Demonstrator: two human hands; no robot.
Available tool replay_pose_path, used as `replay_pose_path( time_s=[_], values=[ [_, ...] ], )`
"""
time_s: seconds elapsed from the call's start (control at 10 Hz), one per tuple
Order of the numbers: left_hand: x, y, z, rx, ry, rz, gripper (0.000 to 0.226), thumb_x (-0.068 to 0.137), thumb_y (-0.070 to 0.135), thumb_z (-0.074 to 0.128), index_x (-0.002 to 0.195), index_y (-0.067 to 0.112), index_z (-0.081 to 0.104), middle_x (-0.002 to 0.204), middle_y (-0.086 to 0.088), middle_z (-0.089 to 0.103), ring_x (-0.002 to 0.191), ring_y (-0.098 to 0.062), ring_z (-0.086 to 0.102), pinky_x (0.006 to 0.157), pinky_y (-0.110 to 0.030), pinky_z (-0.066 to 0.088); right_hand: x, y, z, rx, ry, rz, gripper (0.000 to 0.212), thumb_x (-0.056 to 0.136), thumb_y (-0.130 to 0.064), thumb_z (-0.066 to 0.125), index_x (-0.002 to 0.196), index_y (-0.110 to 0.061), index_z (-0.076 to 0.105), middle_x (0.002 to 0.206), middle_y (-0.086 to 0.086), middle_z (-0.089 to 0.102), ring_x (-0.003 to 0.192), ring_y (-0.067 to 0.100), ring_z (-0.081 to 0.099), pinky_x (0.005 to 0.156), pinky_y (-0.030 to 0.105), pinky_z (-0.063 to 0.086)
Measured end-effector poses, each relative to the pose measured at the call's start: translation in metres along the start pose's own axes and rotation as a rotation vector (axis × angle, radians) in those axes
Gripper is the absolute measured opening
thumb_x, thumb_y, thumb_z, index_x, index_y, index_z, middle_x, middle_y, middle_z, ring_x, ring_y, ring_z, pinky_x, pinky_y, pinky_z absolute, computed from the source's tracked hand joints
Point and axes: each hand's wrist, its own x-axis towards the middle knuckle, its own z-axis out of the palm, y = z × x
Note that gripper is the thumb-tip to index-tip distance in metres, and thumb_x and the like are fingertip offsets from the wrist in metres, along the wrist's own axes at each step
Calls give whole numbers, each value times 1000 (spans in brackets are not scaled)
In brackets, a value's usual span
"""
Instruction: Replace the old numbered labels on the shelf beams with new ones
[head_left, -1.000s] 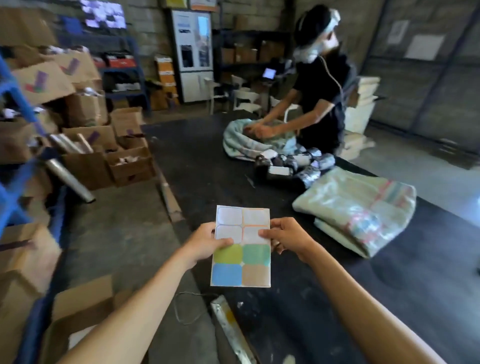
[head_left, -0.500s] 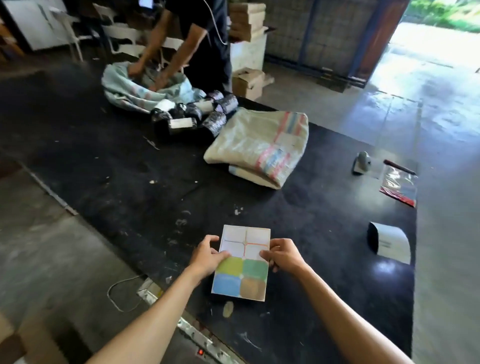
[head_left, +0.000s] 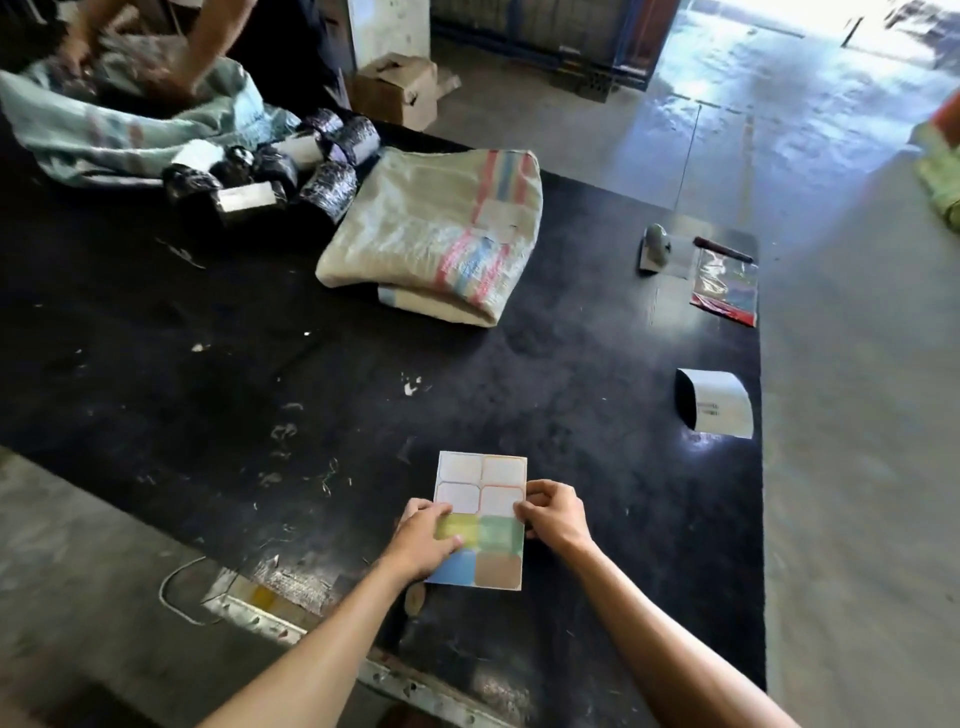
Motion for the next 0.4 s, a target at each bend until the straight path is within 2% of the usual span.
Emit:
replay_pose_path(
  time_s=[0.1,0.2,0.3,0.4],
  values=[
    [2,-4,8,46,20,6,56,90,29,66,142,16,49,149,-6,28,137,-27,30,115,-27,23,0,4,2,-39,10,-12,34,81,-11,70,115,-7,69,101,8,72,85,21,69,77,43,61],
    [1,-6,8,47,17,13,56,89,29,66,141,17,50,150,-6,28,137,-27,29,116,-29,23,-4,1,-1,-105,-38,-31,39,81,-15,73,118,-11,67,89,-2,63,81,18,65,83,44,58],
    [-2,-6,0,6,38,51,52,89,23,67,138,16,53,148,-8,38,136,-25,39,115,-29,29,-3,-2,-3,-129,-78,-47,42,81,-18,75,120,-14,62,80,-9,50,72,11,55,77,33,58],
    [-5,-9,-13,-132,201,103,40,87,10,67,127,13,64,133,-11,56,121,-26,57,106,-30,42,0,-11,-5,-124,-30,-108,44,82,-21,75,123,-12,60,83,-6,52,70,5,52,61,8,42]
  ],
)
